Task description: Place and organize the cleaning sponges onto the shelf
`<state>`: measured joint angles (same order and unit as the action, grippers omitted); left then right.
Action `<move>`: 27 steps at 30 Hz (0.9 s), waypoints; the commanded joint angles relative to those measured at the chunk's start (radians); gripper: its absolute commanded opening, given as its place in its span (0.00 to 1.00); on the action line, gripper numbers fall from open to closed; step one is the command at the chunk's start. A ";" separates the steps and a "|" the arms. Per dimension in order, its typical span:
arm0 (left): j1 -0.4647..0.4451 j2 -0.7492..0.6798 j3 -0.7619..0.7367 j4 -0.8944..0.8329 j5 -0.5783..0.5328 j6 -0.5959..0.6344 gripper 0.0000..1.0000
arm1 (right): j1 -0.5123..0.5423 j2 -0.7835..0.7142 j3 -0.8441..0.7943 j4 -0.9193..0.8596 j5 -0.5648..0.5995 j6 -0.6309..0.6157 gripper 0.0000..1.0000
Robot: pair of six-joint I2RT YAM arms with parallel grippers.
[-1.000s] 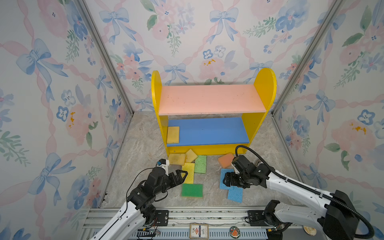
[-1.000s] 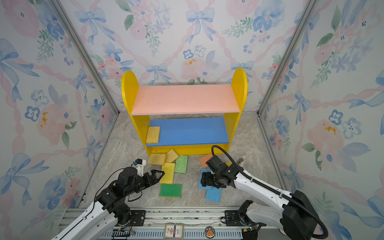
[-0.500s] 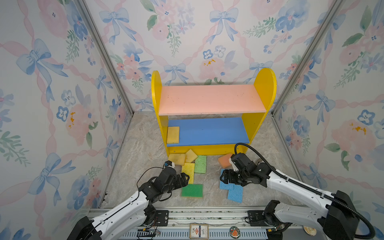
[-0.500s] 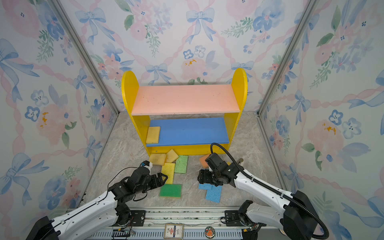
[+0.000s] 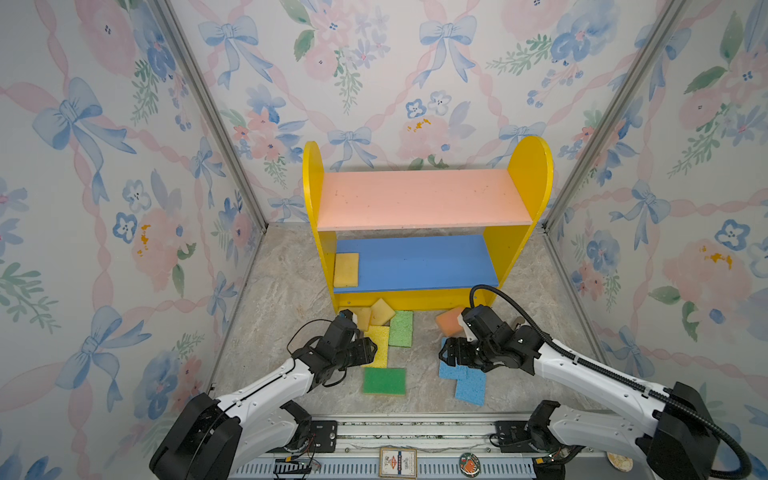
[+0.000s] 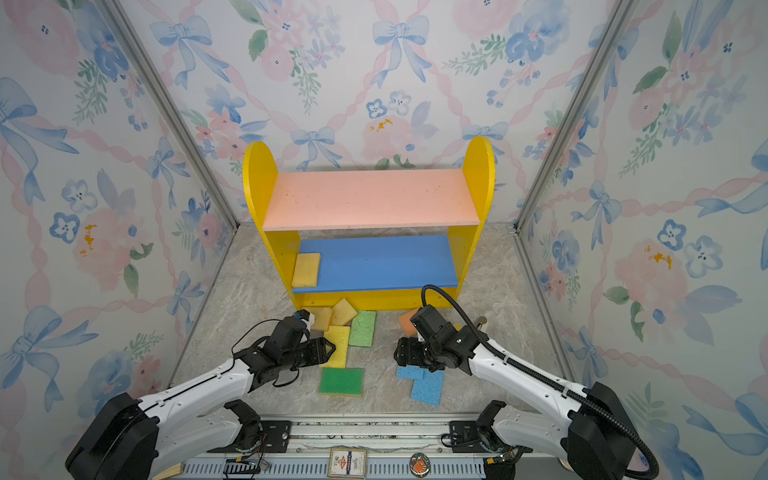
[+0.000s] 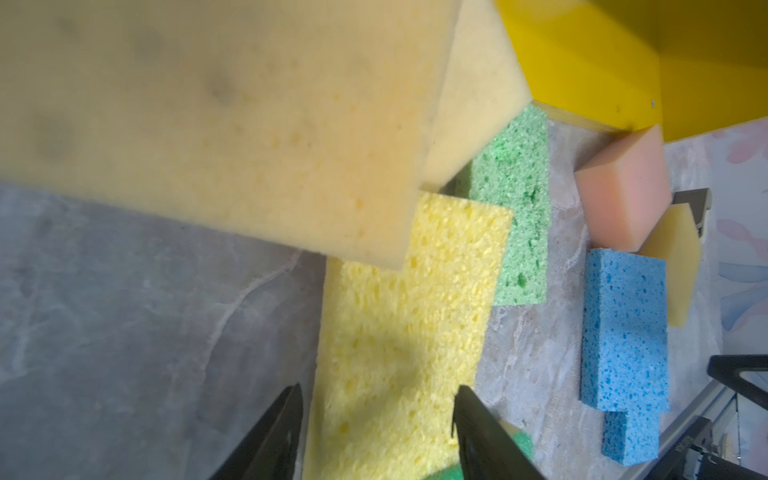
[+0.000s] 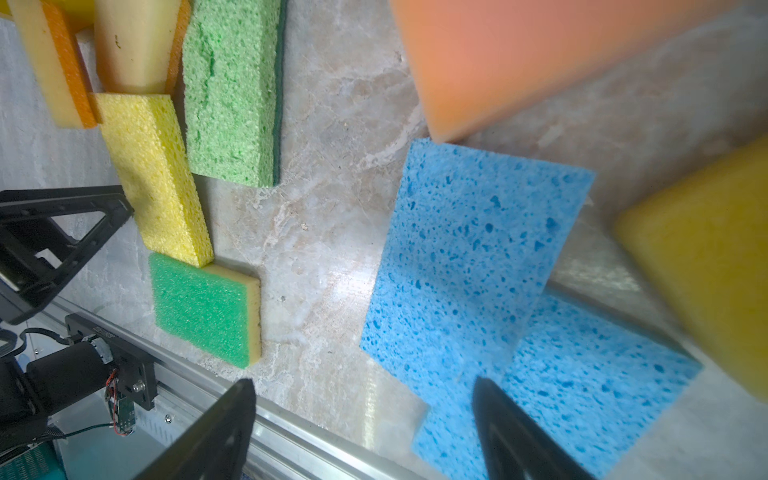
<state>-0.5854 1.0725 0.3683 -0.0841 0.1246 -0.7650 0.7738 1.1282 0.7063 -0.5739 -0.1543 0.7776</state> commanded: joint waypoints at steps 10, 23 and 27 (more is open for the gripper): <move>0.005 0.044 0.004 0.063 0.047 0.016 0.22 | 0.013 0.001 0.053 -0.001 -0.001 0.000 0.84; -0.026 -0.006 0.104 0.073 0.115 -0.059 0.05 | 0.007 -0.029 0.085 -0.030 0.016 -0.014 0.85; -0.046 -0.039 0.134 0.073 0.126 -0.094 0.05 | -0.005 -0.044 0.088 0.029 -0.050 -0.001 0.85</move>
<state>-0.6189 1.0565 0.4706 -0.0231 0.2256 -0.8227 0.7731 1.1027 0.7654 -0.5674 -0.1638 0.7769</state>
